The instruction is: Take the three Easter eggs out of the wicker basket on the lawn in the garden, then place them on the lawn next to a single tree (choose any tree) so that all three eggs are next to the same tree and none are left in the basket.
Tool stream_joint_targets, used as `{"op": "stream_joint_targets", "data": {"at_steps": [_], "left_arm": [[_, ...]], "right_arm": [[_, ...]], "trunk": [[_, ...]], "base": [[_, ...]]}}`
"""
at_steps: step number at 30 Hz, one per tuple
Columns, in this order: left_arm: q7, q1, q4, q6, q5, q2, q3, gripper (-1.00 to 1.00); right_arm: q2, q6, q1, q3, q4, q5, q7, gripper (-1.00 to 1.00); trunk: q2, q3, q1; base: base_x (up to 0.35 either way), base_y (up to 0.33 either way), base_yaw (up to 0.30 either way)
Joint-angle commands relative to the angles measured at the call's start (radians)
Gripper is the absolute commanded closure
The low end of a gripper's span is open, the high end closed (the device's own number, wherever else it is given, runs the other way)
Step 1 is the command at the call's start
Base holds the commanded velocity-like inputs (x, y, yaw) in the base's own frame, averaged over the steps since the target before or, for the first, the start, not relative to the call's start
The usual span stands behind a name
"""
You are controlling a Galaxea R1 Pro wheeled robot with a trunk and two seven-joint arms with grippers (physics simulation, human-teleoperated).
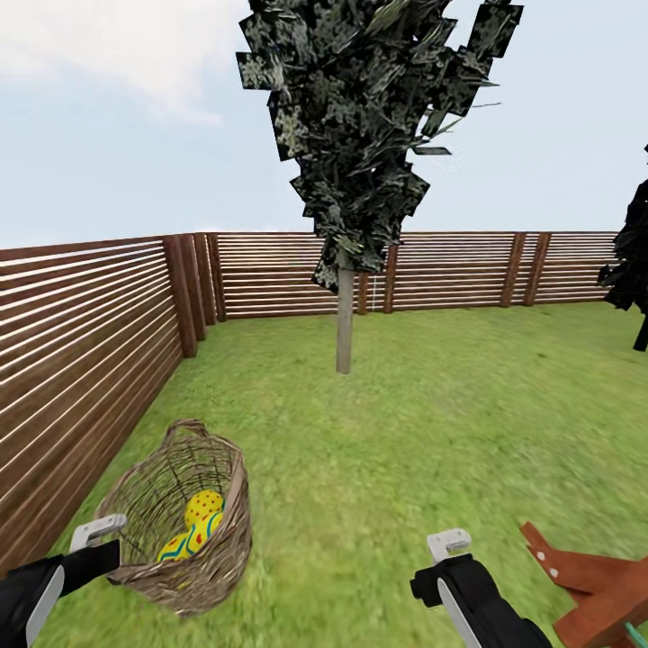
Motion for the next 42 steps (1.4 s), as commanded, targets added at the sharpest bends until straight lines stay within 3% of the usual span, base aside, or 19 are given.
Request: {"op": "stream_joint_targets", "data": {"at_steps": [1,32,42], "left_arm": [[-0.004,-0.001,-0.002,0.009,0.014,0.000,0.005,1.00],[-0.005,-0.001,-0.002,0.008,0.015,-0.001,0.004,1.00],[-0.006,-0.001,-0.003,0.008,0.022,-0.002,0.005,1.00]], "right_arm": [[-0.001,0.003,0.000,0.003,-0.001,-0.011,-0.010,-1.00],[-0.002,-0.011,-0.001,0.002,-0.001,-0.013,-0.009,-1.00],[-0.004,-0.035,-0.001,0.005,-0.001,-0.022,0.002,-1.00]], "trunk": [[-0.001,0.000,0.001],[-0.001,0.000,0.001],[-0.001,0.000,0.001]], "base": [[0.335,0.084,0.000],[0.335,0.074,0.000],[0.103,0.000,0.000]]}}
